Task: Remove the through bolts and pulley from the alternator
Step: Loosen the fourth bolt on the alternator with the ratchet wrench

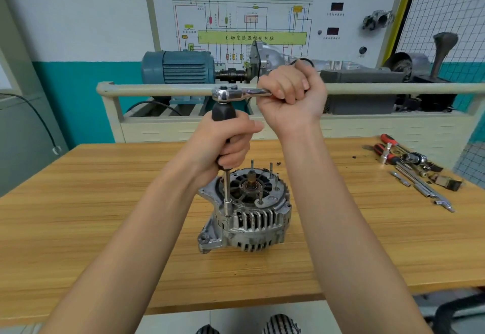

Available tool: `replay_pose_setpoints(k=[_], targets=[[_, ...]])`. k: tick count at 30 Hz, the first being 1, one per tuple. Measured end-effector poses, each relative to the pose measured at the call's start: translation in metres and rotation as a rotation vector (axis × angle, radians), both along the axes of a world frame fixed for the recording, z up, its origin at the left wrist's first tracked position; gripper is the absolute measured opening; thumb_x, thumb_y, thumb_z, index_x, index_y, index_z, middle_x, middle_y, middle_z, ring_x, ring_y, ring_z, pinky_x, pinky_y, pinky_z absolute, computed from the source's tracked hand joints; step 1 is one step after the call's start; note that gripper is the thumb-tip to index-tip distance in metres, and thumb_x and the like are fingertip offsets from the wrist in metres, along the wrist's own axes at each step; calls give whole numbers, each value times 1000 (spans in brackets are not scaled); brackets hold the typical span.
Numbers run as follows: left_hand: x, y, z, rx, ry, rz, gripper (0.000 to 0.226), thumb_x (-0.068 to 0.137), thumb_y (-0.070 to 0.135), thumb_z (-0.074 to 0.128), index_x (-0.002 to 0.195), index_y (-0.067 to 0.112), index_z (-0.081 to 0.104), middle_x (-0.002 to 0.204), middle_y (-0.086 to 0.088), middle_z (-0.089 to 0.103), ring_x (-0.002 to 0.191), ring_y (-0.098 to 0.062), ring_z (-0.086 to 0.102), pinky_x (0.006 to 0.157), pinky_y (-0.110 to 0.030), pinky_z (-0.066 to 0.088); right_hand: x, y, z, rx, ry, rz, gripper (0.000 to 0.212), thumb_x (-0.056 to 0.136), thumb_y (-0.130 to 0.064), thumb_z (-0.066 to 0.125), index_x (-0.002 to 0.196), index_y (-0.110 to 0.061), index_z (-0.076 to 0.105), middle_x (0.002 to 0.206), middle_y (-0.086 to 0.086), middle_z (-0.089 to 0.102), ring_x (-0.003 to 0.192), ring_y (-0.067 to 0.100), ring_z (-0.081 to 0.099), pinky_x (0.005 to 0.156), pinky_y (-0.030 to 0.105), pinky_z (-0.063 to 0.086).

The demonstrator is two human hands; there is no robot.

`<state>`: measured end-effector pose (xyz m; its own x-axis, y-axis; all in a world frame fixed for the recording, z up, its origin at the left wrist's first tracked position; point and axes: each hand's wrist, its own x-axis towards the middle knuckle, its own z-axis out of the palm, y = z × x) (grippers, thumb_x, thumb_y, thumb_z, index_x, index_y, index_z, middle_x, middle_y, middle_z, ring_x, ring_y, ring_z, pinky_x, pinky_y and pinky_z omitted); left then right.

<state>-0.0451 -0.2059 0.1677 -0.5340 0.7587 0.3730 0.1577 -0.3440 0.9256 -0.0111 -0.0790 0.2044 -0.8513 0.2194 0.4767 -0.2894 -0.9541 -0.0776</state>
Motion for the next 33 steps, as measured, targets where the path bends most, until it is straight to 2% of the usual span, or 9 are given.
replay_pose_setpoints(k=[3,7,10,14,17,22,25,29,33], targets=[[2,9,-2,6,-53,127,55,90,7,52,43,22,27,35,7,21,27,-7,16,33,-13,15,-2,3,-2,-48,-29,-39,44,81,-13,40,37,-16,32,31,-5,24,25,11,23,36,18,23],[4,11,-3,31,-56,262,55,91,3,50,45,23,28,37,7,21,28,-9,15,36,-13,16,14,-6,-1,-10,35,-192,44,81,-12,38,37,-17,34,32,-6,23,27,9,21,37,20,21],[6,17,-4,58,-78,401,55,88,2,52,43,25,30,38,7,23,30,-10,15,37,-13,17,30,-23,-4,166,147,-463,51,90,-10,33,39,-18,34,34,-7,24,33,10,16,42,22,20],[9,22,-4,68,-64,487,58,84,0,53,38,26,30,37,8,23,31,-11,16,38,-13,17,40,-47,-12,276,322,-749,47,86,-6,31,42,-18,36,35,-6,28,34,8,19,45,25,18],[7,15,-5,64,-35,413,52,83,1,56,43,25,31,39,7,24,32,-11,17,38,-15,18,39,-36,-11,266,294,-653,49,88,-8,32,39,-18,34,34,-6,27,35,11,14,44,22,20],[3,-2,1,46,3,88,32,74,13,59,49,17,39,40,3,32,34,-13,28,40,-20,24,19,-3,1,132,68,-202,45,81,-14,38,36,-16,35,31,-5,25,28,10,22,40,20,24],[1,1,2,13,-14,65,38,78,11,60,49,16,37,38,4,30,29,-10,25,37,-16,21,1,6,1,-3,-9,-20,46,82,-14,38,37,-16,32,30,-5,24,25,11,24,38,18,23],[0,10,1,28,-82,165,45,90,4,52,53,16,28,36,7,24,27,-6,17,33,-12,16,2,3,1,-28,-33,-120,49,86,-13,37,37,-17,33,32,-6,24,27,10,22,36,19,22],[0,14,0,52,-87,321,44,90,2,51,55,18,30,38,7,24,29,-7,16,36,-12,16,22,-16,0,129,54,-430,52,90,-11,33,39,-19,32,35,-6,23,33,10,18,42,21,21]])
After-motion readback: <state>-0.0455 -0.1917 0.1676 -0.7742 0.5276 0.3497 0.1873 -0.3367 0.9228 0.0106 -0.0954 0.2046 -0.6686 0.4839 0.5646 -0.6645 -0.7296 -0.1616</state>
